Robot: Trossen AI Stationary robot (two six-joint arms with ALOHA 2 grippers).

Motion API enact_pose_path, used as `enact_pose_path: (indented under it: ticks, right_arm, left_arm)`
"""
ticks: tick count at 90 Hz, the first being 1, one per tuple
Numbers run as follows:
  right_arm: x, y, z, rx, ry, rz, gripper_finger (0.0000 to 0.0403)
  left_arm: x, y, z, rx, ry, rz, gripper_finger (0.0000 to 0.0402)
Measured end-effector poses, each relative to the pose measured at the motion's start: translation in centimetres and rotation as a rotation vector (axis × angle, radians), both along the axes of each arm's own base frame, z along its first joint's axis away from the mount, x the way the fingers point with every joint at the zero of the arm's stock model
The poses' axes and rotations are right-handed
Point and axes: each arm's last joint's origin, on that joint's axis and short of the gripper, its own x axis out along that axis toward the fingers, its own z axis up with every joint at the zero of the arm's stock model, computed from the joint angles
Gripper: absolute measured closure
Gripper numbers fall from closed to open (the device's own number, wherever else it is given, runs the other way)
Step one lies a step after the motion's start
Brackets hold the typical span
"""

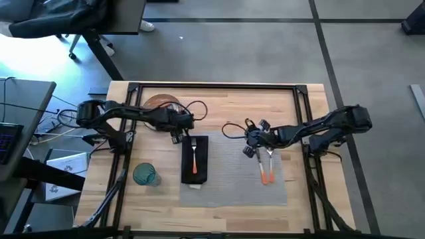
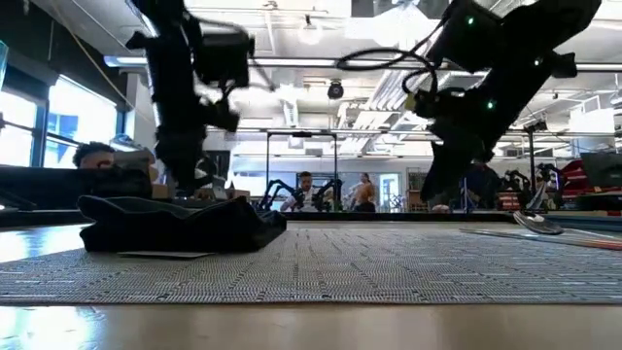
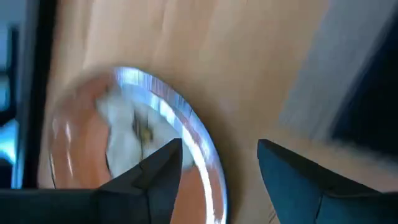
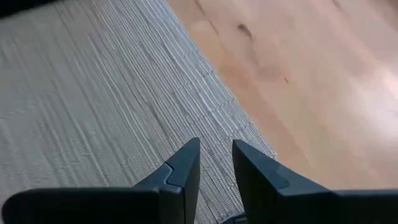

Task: Set table place
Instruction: Put the brown plate on the gray mat to the right of the black napkin

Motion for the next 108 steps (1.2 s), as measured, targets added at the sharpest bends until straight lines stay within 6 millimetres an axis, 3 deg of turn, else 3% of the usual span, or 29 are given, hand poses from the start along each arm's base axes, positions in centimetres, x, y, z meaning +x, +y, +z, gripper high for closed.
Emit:
enact_pose_path:
  ticks: [28, 69, 80, 96, 108]
  right_arm:
    - [1.2, 0.1, -3.2, 0.010, 0.053, -0.002, 0.0324]
    - [1.7, 0.5, -3.3, 0.008, 0.008, 0.017, 0.0325]
    - [1.7, 0.5, -3.3, 0.009, 0.007, 0.015, 0.0325]
    - [1.7, 0.5, -3.3, 0.008, 0.007, 0.017, 0.0325]
    - [1.7, 0.5, -3.3, 0.013, 0.009, 0.021, 0.0325]
  left_arm:
    - [-1.7, 0.7, -2.1, -0.018, 0.010, 0.095, 0.0209]
    - [-3.2, 2.6, -4.2, 0.042, -0.024, 0.136, 0.0214]
    - [-3.2, 2.8, -4.2, 0.037, -0.020, 0.111, 0.0255]
    - [-3.3, 3.0, -4.3, 0.095, 0.014, 0.103, 0.0373]
    - [-3.3, 2.9, -4.2, 0.139, 0.027, 0.102, 0.0383]
